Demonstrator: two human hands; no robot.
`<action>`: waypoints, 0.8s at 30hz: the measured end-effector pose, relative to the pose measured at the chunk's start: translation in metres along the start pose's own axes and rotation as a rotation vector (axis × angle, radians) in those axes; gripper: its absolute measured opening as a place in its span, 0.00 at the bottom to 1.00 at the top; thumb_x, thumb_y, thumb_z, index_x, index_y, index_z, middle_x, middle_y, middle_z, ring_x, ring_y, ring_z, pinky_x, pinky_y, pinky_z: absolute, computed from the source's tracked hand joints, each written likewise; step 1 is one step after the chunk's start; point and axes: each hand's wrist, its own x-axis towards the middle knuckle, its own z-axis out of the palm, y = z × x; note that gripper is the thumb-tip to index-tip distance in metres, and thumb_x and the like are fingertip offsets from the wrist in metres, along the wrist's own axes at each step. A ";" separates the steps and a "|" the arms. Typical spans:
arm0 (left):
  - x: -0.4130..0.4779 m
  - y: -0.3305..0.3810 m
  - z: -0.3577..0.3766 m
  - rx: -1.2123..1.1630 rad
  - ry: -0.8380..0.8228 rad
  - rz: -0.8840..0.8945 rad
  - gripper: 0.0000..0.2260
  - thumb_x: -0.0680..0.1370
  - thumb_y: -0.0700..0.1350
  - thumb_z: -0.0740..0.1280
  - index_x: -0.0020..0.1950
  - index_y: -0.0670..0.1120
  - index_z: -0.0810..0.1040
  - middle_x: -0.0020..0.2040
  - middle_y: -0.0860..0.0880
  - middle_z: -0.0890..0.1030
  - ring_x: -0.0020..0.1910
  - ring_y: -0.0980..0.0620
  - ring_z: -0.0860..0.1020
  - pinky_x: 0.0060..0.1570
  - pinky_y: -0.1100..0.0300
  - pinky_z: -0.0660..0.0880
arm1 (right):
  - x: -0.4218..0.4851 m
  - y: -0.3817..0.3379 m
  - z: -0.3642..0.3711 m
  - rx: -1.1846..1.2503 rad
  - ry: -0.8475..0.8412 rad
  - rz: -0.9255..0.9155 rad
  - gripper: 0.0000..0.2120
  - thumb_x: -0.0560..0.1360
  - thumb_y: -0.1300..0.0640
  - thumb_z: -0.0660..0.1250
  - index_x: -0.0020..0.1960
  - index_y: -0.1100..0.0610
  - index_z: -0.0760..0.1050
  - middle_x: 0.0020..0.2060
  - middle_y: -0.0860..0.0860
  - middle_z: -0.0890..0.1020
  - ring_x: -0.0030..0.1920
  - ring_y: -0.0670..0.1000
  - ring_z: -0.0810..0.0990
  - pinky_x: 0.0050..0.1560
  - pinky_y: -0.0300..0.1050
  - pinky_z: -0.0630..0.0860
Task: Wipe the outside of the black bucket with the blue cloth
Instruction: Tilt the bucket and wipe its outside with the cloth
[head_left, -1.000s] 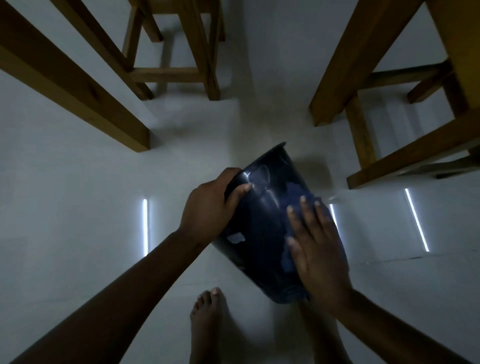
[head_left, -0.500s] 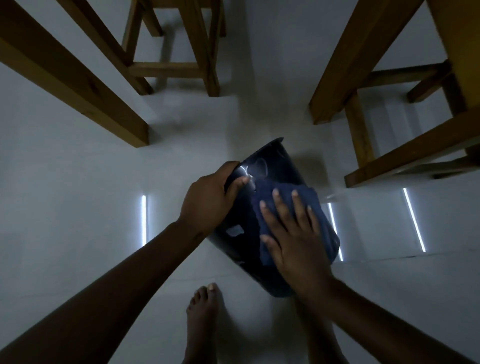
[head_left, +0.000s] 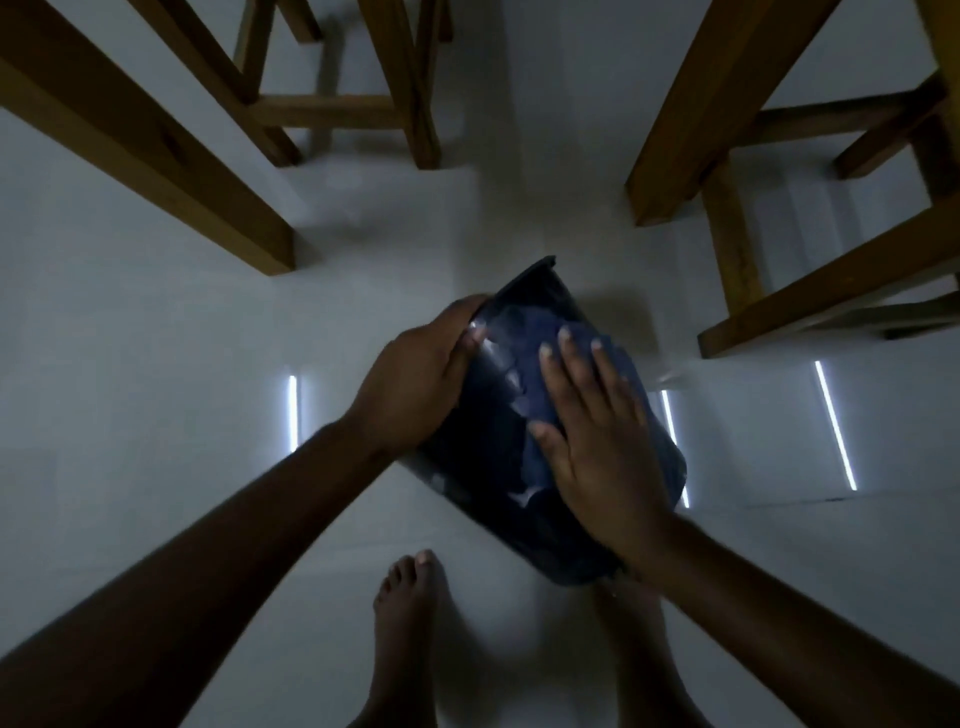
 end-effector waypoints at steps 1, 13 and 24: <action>0.004 0.001 0.000 -0.015 -0.025 0.004 0.15 0.84 0.47 0.53 0.70 0.50 0.67 0.56 0.46 0.83 0.49 0.48 0.82 0.48 0.62 0.76 | 0.010 0.008 -0.005 0.081 0.001 0.053 0.30 0.79 0.38 0.40 0.77 0.50 0.42 0.78 0.48 0.48 0.77 0.50 0.45 0.76 0.52 0.50; 0.010 0.005 0.003 -0.071 -0.043 -0.108 0.11 0.84 0.49 0.52 0.64 0.52 0.69 0.37 0.54 0.79 0.34 0.53 0.80 0.37 0.61 0.76 | 0.014 0.017 -0.008 0.075 -0.016 0.113 0.27 0.79 0.39 0.40 0.77 0.44 0.44 0.78 0.51 0.51 0.77 0.56 0.51 0.74 0.58 0.58; 0.000 -0.008 -0.005 -0.107 -0.176 -0.151 0.11 0.83 0.53 0.54 0.59 0.50 0.71 0.46 0.52 0.81 0.43 0.54 0.81 0.38 0.65 0.74 | 0.020 0.021 -0.008 0.030 0.033 0.054 0.26 0.79 0.43 0.44 0.77 0.44 0.47 0.78 0.50 0.50 0.78 0.55 0.48 0.75 0.59 0.55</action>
